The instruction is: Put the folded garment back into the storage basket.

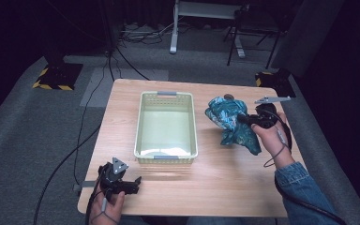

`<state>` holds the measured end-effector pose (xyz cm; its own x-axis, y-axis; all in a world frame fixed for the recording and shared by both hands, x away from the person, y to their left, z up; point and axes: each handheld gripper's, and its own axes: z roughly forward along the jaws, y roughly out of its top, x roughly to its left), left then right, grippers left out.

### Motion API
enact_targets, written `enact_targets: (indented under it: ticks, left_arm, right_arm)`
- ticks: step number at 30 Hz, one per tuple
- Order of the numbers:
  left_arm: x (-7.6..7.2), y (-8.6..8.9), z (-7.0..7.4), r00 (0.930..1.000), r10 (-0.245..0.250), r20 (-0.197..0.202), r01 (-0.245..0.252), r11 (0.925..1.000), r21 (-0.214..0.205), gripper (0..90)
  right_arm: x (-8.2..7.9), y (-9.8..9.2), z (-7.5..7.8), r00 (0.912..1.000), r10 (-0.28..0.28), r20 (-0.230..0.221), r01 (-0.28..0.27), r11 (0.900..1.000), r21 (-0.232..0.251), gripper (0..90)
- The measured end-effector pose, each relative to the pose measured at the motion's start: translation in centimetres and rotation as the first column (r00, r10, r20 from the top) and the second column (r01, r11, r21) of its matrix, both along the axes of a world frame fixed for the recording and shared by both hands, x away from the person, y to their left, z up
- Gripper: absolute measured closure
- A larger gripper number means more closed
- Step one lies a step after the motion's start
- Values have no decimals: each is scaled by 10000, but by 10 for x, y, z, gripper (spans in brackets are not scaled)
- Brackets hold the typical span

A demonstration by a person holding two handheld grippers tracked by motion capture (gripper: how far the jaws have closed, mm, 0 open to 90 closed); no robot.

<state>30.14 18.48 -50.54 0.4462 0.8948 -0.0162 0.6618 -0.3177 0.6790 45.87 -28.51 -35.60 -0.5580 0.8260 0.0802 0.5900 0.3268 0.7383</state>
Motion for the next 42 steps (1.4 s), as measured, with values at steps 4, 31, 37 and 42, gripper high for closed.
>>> enact_targets:
  ticks: [4, 31, 37, 42]
  left_arm:
    - [0, 0, 0, 10000, 1, -1, -1, 10000, 0, 3]
    - [0, 0, 0, 10000, -2, 0, 2, 10000, -4, 3]
    - [0, 0, 0, 10000, 5, 2, -5, 10000, -11, 3]
    - [0, 0, 0, 10000, -10, 1, 10, 10000, 23, 3]
  right_arm:
    - [2, 4, 9, 9999, 30, 112, -30, 10000, 66, 837]
    - [15, 40, 46, 9975, 404, 577, -422, 9987, 301, 837]
    - [18, 46, 50, 9972, 408, 626, -431, 9984, 357, 837]
    - [21, 55, 55, 9967, 408, 697, -438, 9981, 426, 837]
